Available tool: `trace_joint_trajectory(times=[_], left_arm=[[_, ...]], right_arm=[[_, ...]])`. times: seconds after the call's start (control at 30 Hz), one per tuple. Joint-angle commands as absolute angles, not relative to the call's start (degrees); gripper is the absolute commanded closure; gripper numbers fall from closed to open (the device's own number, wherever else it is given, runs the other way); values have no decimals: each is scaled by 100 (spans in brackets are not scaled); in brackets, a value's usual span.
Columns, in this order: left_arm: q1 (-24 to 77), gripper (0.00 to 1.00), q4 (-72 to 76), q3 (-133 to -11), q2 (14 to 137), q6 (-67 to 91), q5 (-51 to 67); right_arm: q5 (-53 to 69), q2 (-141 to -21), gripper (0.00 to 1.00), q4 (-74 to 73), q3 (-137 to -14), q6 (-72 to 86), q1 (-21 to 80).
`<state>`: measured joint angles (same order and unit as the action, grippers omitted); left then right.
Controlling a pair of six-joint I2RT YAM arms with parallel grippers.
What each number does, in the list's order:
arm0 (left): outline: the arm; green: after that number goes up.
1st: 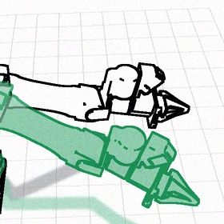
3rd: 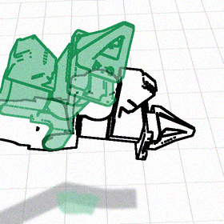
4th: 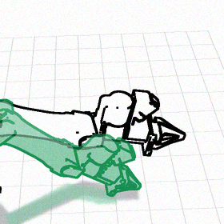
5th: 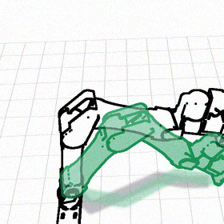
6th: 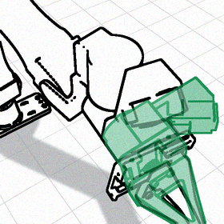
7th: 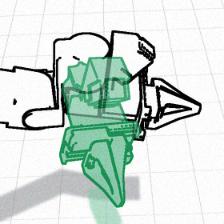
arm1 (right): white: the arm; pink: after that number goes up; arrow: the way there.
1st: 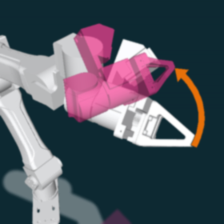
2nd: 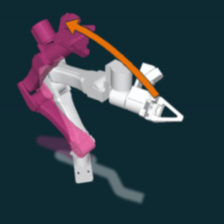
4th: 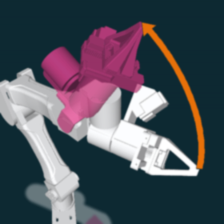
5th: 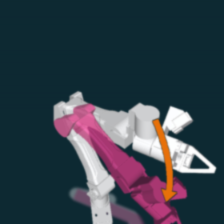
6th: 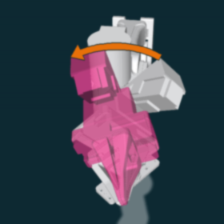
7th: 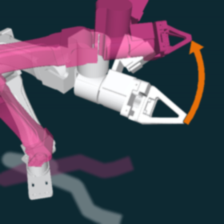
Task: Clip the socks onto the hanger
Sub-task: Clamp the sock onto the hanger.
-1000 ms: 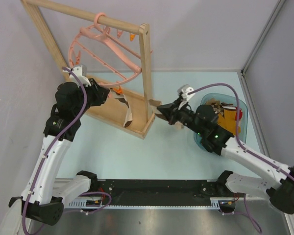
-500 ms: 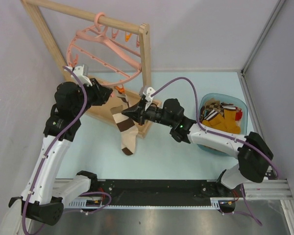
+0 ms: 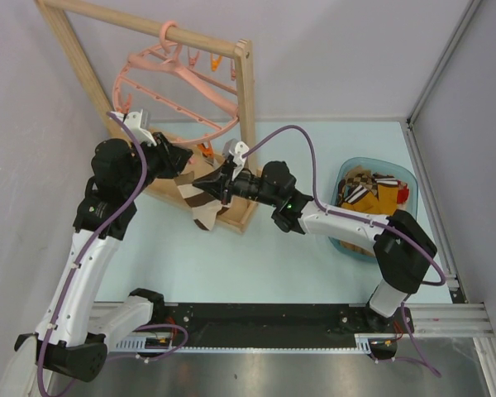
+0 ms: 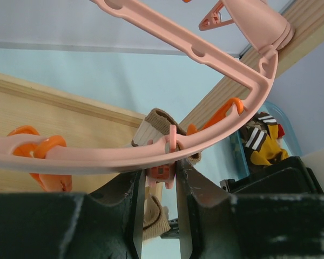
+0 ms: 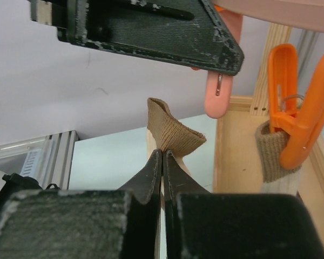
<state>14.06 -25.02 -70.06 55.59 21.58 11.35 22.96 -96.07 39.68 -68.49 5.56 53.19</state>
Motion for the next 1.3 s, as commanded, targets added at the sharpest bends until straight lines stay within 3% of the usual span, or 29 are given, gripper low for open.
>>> trace_joint_trajectory(times=[0.0,1.27], left_arm=[[1380,92,-2206,-6979,5449,2215,1275],[1371,93,-2276,-7005,5502,2188,1477]], right_arm=[[2250,-9650,100,4500,-7145,676,5168],[2039,-9879,100,4685,-7436,914,4887]])
